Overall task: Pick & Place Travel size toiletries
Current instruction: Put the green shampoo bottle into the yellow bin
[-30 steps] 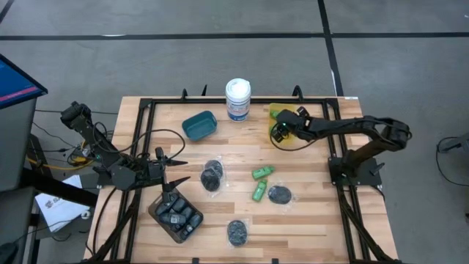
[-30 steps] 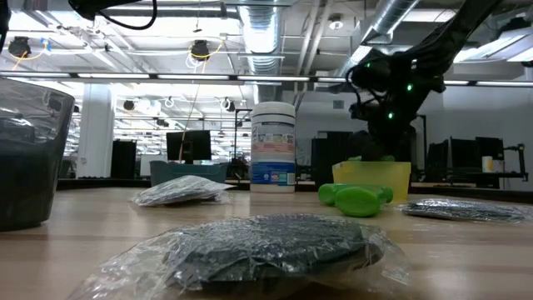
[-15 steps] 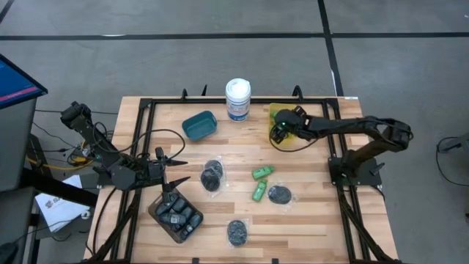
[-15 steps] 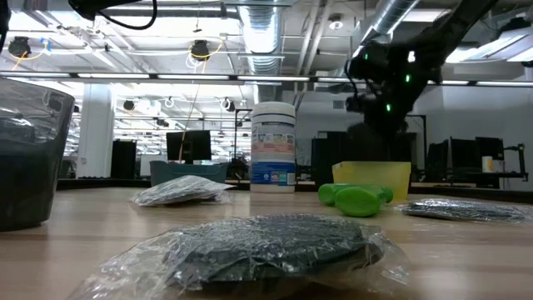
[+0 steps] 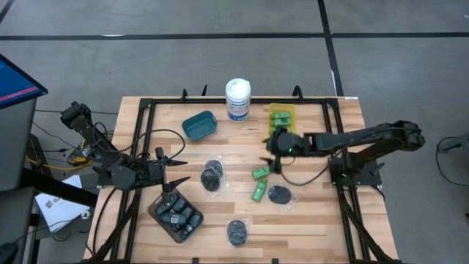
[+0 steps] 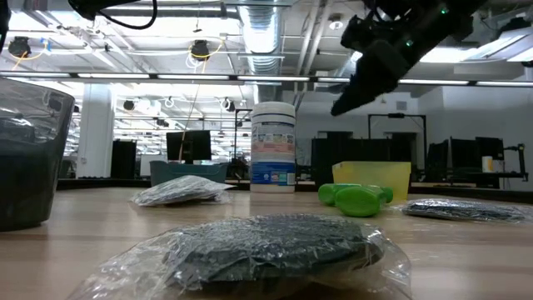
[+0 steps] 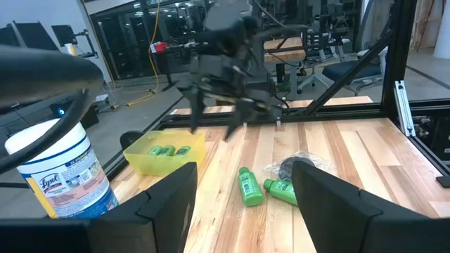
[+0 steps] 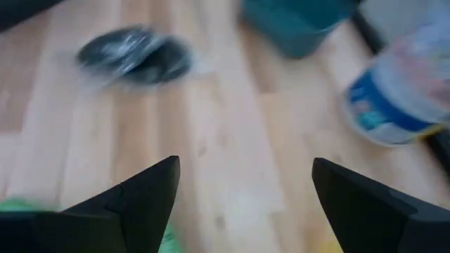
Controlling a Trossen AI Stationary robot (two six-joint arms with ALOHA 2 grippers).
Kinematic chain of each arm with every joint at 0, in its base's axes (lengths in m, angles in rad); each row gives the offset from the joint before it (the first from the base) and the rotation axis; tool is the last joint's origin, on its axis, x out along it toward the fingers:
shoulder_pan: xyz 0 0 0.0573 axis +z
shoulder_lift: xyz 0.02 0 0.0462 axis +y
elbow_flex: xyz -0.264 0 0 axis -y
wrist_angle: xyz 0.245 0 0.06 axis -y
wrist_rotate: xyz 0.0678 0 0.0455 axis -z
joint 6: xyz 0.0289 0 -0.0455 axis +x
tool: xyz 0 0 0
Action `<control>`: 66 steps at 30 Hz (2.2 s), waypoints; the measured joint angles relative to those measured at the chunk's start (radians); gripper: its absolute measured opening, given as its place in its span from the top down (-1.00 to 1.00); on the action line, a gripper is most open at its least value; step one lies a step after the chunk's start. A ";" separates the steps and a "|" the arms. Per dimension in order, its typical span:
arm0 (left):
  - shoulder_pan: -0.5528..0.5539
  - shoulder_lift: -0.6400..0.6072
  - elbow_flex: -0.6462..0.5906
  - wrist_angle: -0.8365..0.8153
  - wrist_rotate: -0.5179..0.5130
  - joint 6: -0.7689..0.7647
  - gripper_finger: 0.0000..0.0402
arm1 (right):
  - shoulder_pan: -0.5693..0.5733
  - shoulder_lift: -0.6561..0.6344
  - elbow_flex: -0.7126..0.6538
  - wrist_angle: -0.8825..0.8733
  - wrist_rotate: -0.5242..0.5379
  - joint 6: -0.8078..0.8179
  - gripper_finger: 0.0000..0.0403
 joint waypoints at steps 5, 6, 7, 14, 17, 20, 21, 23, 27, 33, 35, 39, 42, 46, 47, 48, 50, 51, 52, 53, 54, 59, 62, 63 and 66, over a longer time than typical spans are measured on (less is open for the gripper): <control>0.000 0.000 0.000 0.000 0.000 0.000 -0.13 | 0.056 0.131 -0.002 0.008 0.000 0.001 -0.57; 0.000 0.000 0.000 0.000 -0.001 0.000 -0.13 | 0.058 0.162 -0.002 0.022 -0.001 0.001 -0.57; 0.000 0.000 0.000 0.000 -0.001 0.000 -0.13 | 0.059 0.191 -0.002 0.030 -0.006 0.000 -0.57; 0.000 0.000 0.000 0.001 -0.004 0.000 -0.13 | 0.056 0.360 0.000 0.172 -0.098 -0.015 -0.56; 0.000 0.000 0.000 0.001 -0.003 0.000 -0.13 | 0.056 0.388 0.004 0.189 -0.118 -0.014 -0.56; 0.000 0.000 0.000 0.001 -0.003 0.000 -0.13 | 0.056 0.391 0.003 0.188 -0.121 -0.012 -0.56; 0.000 0.000 0.000 0.001 -0.003 0.000 -0.13 | 0.056 0.390 0.003 0.188 -0.126 -0.012 -0.56; 0.000 0.000 0.000 0.001 -0.003 0.000 -0.13 | 0.056 0.377 0.002 0.187 -0.139 -0.014 -0.56; 0.000 0.000 0.000 0.001 -0.003 0.000 -0.13 | 0.056 0.329 -0.007 0.185 -0.139 -0.030 -0.56; 0.000 0.000 0.000 0.001 -0.002 0.000 -0.13 | 0.080 0.240 -0.004 0.241 -0.139 -0.053 -0.56; 0.000 0.000 0.000 0.001 -0.002 0.000 -0.13 | 0.091 0.235 -0.003 0.235 -0.139 -0.053 -0.56; 0.000 0.000 0.000 0.001 0.000 0.000 -0.13 | 0.107 0.256 -0.003 0.187 -0.139 -0.053 -0.53; 0.000 0.000 0.000 0.000 0.000 0.000 -0.13 | 0.107 0.276 -0.007 0.126 -0.139 -0.053 -0.50; 0.000 0.000 0.000 0.000 0.000 0.000 -0.13 | 0.091 0.312 -0.005 0.084 -0.141 -0.078 -0.50; 0.000 0.000 0.000 0.000 0.000 0.000 -0.13 | 0.086 0.315 -0.007 0.071 -0.142 -0.088 -0.50; 0.000 0.000 0.000 -0.001 0.000 0.000 -0.13 | 0.082 0.324 -0.003 0.076 -0.142 -0.100 -0.50; 0.000 0.000 0.000 0.001 0.000 0.000 -0.13 | 0.069 0.328 0.000 0.045 -0.146 -0.121 -0.50; 0.000 0.000 0.000 0.000 0.000 0.000 -0.13 | 0.065 0.329 -0.003 0.024 -0.148 -0.130 -0.50; 0.000 0.000 0.000 -0.001 0.000 0.000 -0.13 | 0.061 0.338 -0.003 0.024 -0.154 -0.139 -0.50; 0.000 0.000 0.000 0.000 0.000 0.000 -0.13 | 0.056 0.347 -0.002 0.021 -0.162 -0.150 -0.50; 0.000 0.000 0.000 0.000 -0.001 0.000 -0.13 | 0.052 0.352 -0.002 0.011 -0.163 -0.160 -0.50; 0.000 0.000 0.000 0.000 -0.004 0.003 -0.13 | 0.022 0.378 0.000 0.023 -0.174 -0.153 -0.50; 0.000 0.000 0.000 0.000 -0.003 0.003 -0.13 | 0.011 0.378 0.000 0.023 -0.182 -0.123 -0.48; 0.000 0.000 0.000 0.000 -0.003 0.003 -0.13 | 0.010 0.379 0.000 0.024 -0.182 -0.121 -0.45; 0.000 0.000 0.000 0.000 -0.003 0.003 -0.13 | 0.012 0.378 0.000 0.024 -0.180 -0.118 -0.32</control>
